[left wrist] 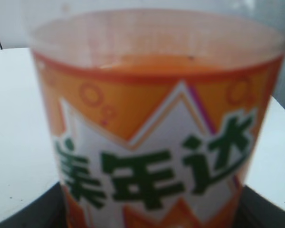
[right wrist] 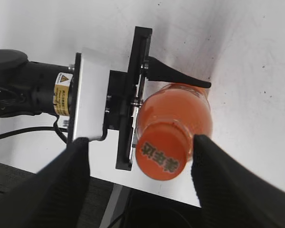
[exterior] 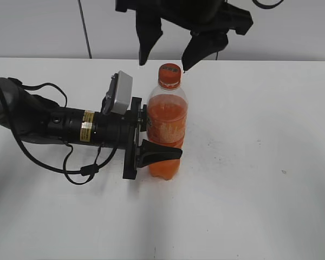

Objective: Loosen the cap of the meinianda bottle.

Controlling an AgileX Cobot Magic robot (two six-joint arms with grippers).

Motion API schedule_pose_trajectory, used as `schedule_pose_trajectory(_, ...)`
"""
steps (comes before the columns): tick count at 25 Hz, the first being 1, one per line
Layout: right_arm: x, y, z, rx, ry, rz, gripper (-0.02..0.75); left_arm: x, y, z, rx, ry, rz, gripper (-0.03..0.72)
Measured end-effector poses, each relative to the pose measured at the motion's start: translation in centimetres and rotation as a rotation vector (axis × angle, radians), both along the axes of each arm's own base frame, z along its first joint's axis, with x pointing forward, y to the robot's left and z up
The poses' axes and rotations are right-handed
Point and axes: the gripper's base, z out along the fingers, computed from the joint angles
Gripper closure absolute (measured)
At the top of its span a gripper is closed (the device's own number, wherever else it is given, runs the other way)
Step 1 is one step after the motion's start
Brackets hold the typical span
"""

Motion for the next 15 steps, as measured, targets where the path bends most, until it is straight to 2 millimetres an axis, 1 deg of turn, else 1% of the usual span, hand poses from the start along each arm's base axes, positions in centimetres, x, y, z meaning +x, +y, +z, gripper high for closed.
schedule_pose_trajectory(9,0.2,-0.2,-0.2,-0.032,-0.019,-0.013,0.237,0.0,0.0,0.0,-0.001,0.000,0.002,0.266)
schedule_pose_trajectory(15,0.1,-0.3,-1.1,-0.055,0.006,-0.014,0.245,0.0,0.0,0.0,-0.001,0.001,0.003,0.266)
